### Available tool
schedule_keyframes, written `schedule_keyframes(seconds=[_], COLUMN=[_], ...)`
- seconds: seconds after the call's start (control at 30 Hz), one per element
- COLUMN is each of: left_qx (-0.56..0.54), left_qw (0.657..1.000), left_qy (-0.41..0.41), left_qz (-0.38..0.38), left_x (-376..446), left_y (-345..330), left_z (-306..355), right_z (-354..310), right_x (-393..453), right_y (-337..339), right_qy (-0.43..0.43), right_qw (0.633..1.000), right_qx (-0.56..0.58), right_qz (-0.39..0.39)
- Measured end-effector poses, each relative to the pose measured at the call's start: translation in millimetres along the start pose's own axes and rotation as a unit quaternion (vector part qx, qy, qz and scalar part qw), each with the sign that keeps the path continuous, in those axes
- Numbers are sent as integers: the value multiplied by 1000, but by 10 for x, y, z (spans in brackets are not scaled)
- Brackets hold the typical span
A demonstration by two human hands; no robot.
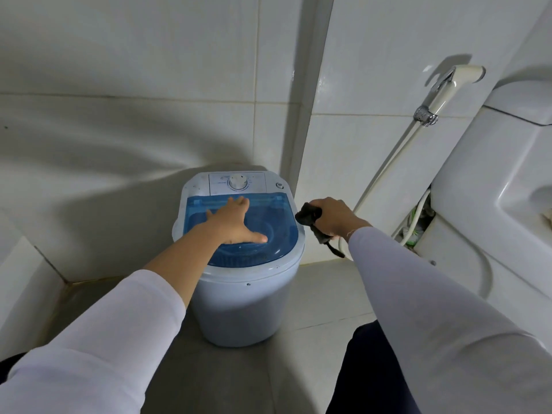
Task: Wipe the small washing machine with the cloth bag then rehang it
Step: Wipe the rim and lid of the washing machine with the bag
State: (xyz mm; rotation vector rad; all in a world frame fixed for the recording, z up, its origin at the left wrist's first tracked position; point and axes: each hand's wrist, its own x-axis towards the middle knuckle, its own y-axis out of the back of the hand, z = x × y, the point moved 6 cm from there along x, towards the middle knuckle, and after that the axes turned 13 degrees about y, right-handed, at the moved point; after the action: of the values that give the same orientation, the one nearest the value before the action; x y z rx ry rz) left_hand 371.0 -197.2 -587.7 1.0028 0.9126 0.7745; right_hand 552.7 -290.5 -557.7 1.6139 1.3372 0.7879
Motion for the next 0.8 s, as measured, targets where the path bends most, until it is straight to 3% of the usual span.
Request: schedule_keyframes(seconds=[0.17, 0.8], left_qx=[54, 43], left_qw=[998, 998], left_qy=[-9, 8], left_qz=[-41, 43], left_x=[-224, -526], left_y=[-208, -287], left_z=[-113, -210], right_z=[-72, -516], right_x=[-51, -639], right_y=[-218, -557], right_qy=[-8, -16], right_qw=[999, 998], right_qx=[-11, -53], right_qz=[36, 14])
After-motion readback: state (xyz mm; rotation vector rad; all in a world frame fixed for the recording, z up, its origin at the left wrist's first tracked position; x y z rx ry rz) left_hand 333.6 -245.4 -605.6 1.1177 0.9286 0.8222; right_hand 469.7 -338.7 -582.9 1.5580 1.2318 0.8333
